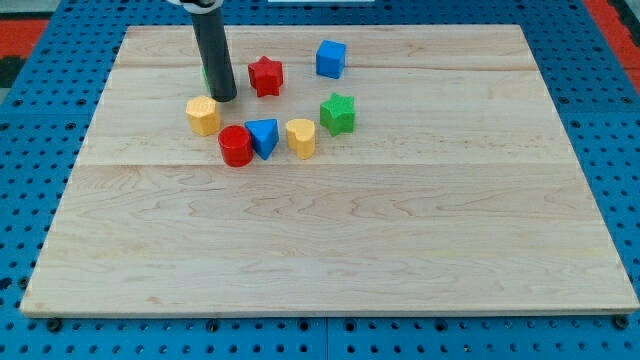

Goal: Push the red star left to the blue cube

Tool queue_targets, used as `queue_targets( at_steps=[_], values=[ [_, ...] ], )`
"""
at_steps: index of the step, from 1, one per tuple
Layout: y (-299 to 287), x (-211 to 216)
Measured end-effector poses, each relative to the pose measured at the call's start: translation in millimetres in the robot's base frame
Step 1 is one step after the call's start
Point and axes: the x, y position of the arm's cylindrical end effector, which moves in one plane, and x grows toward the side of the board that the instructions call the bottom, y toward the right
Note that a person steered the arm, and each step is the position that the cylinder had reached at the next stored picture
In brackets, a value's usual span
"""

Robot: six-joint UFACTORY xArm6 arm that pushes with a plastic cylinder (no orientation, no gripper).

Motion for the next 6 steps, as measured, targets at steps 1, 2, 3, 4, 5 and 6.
queue_targets(
  at_steps=[1,2,3,4,5,6],
  values=[
    [8.0,3.8],
    [22.5,-17.6],
    [62.8,-27.1],
    [89.6,-24.1],
    [114.8,-12.7],
    [120.8,-25.6]
  ],
)
